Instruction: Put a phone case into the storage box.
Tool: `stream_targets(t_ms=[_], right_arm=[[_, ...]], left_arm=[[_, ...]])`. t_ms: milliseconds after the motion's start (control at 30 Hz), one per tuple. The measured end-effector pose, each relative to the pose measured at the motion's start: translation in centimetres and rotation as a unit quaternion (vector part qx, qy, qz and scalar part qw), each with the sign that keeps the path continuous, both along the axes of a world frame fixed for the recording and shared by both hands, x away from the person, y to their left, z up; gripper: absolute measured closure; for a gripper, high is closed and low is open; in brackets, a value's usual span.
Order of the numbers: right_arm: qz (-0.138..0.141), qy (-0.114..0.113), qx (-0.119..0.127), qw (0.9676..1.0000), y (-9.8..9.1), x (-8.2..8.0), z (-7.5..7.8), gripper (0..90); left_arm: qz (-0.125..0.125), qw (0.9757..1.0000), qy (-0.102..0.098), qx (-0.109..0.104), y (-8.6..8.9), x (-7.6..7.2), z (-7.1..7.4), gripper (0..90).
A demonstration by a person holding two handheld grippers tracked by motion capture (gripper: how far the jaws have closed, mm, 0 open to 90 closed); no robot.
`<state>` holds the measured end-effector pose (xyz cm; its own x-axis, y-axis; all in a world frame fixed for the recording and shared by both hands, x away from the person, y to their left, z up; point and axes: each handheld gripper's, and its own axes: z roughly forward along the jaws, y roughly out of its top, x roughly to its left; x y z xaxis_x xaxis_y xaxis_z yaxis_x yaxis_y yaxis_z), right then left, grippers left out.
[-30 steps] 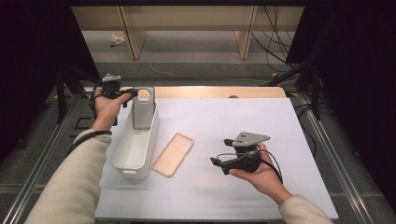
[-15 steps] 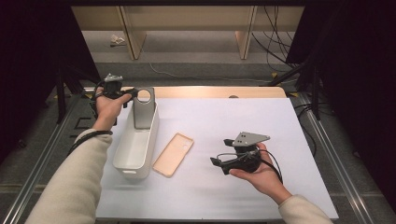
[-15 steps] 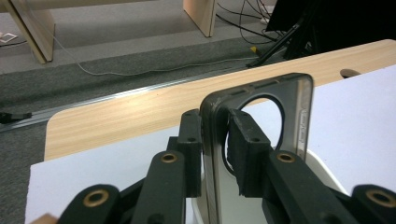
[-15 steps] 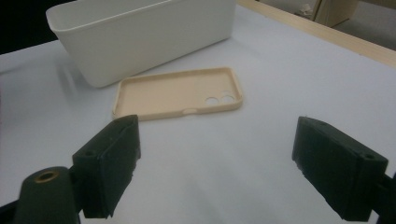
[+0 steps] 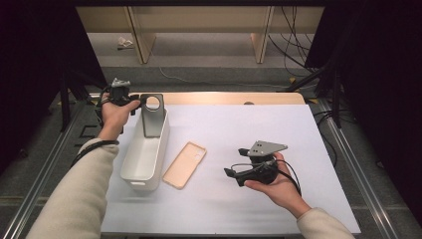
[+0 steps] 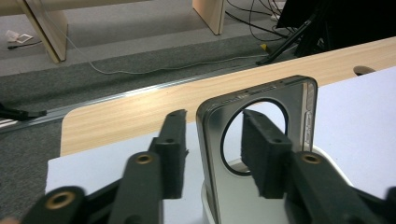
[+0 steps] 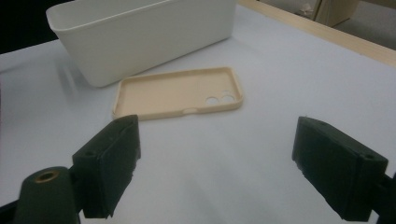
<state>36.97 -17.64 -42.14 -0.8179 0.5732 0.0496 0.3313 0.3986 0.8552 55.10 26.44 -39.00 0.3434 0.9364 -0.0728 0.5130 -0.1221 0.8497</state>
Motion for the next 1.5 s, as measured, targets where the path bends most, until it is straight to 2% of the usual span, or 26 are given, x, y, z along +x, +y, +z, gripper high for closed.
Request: stream_targets(t_ms=[133,233,433,667,767,967,1133,1367,1500], right_arm=[[-0.001,0.0,0.0,1.0,0.0,0.0,0.0,16.3],[-0.001,0.0,0.0,1.0,0.0,0.0,0.0,16.3],[-0.001,0.0,0.0,1.0,0.0,0.0,0.0,16.3],[-0.003,0.001,-0.002,1.0,0.1,0.0,0.0,16.3],[-0.003,0.001,-0.002,1.0,0.1,0.0,0.0,16.3],[-0.006,0.001,0.0,1.0,0.0,0.1,0.0,16.3],[-0.007,0.002,-0.001,1.0,0.0,0.1,0.0,16.3],[-0.009,0.003,0.0,1.0,0.0,0.2,-0.1,16.3],[-0.009,0.002,0.0,1.0,0.0,0.1,0.0,16.3]], left_arm=[[0.007,1.0,-0.001,0.005,0.0,-0.5,0.4,45.2],[0.012,0.9997,-0.001,0.02,0.1,-0.9,0.6,32.9],[0.012,0.9997,0.005,0.02,0.4,-2.1,1.1,17.6],[-0.012,0.9998,0.001,0.014,0.1,-3.6,1.6,7.9],[-0.025,0.9997,0.004,0.002,0.0,-4.2,1.7,3.8],[-0.039,0.9989,-0.014,-0.021,0.0,-6.5,1.7,0.9],[-0.056,0.9977,-0.027,-0.027,-0.5,-8.7,1.5,0.0],[-0.054,0.9977,-0.034,-0.022,-1.0,-11.0,0.4,0.0],[-0.063,0.9971,-0.038,-0.019,-1.3,-12.1,0.0,0.0]])
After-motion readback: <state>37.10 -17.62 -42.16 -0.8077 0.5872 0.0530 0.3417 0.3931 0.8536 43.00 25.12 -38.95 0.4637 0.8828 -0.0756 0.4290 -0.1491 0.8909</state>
